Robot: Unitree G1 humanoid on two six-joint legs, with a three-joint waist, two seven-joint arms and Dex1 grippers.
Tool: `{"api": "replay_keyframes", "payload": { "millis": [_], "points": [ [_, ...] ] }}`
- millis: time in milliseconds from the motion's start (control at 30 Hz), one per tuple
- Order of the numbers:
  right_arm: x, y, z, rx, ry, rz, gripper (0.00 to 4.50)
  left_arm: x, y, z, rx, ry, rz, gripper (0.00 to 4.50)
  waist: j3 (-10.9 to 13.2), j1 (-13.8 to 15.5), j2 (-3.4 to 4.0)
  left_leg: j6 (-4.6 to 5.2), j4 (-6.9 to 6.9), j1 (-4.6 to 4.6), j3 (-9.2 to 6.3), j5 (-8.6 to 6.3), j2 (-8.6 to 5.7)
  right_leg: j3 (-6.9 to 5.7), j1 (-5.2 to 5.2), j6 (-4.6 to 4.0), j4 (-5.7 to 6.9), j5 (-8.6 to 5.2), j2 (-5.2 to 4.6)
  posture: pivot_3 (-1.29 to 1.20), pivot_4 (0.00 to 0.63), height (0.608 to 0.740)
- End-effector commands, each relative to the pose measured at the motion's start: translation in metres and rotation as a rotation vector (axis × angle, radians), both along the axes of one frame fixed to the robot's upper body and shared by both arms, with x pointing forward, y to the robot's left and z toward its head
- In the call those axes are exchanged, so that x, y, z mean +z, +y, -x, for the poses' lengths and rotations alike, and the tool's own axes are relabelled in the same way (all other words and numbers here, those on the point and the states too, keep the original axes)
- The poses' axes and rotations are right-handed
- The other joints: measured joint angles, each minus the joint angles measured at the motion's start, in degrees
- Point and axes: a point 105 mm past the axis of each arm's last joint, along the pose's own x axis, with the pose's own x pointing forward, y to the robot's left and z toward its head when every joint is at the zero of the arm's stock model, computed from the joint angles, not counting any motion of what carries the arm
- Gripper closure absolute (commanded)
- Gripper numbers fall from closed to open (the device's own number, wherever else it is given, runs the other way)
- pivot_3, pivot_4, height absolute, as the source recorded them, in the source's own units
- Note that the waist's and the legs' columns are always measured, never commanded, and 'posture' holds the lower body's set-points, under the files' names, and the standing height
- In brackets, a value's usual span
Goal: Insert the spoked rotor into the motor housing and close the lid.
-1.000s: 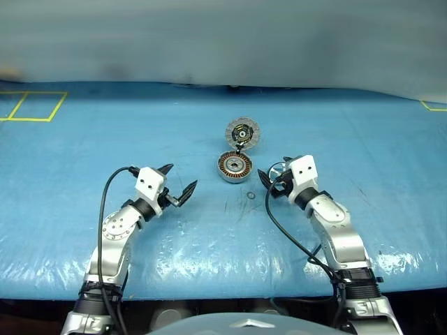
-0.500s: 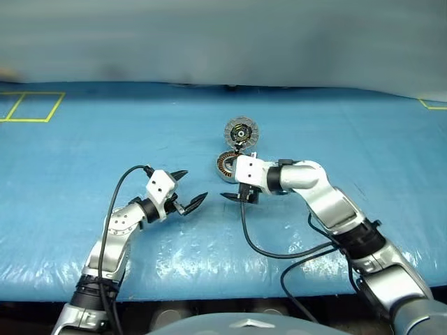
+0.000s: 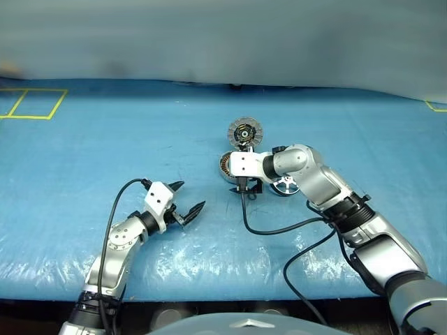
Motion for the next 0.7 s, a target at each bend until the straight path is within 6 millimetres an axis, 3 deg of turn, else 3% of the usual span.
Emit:
{"api": "replay_keyframes", "payload": {
  "millis": [33,433,700],
  "points": [
    [0.008,-0.003,-0.002,0.003,-0.036,0.004,0.0,0.011,-0.005,0.001,-0.008,-0.036,0.023,0.03,0.0,-0.01,0.0,-0.01,0.0,0.0,-0.02,0.0,0.0,-0.03,0.01,0.0,0.0,0.0,0.0,0.0,0.15,0.74],
    [-0.013,-0.021,-0.013,-0.039,-0.04,0.131,0.0,0.009,-0.005,0.001,-0.002,-0.033,0.025,0.03,0.02,-0.01,0.03,-0.04,0.02,-0.02,-0.07,0.03,-0.01,-0.15,0.11,0.0,-0.01,0.0,0.03,0.0,0.15,0.74],
    [-0.018,-0.013,-0.006,0.013,-0.022,0.145,0.0,0.004,0.0,0.003,0.026,-0.029,0.025,0.03,0.02,0.06,0.03,-0.05,0.11,0.04,-0.11,0.04,-0.01,-0.19,0.23,0.02,0.01,0.01,0.05,0.0,0.15,0.74]
  ]
}}
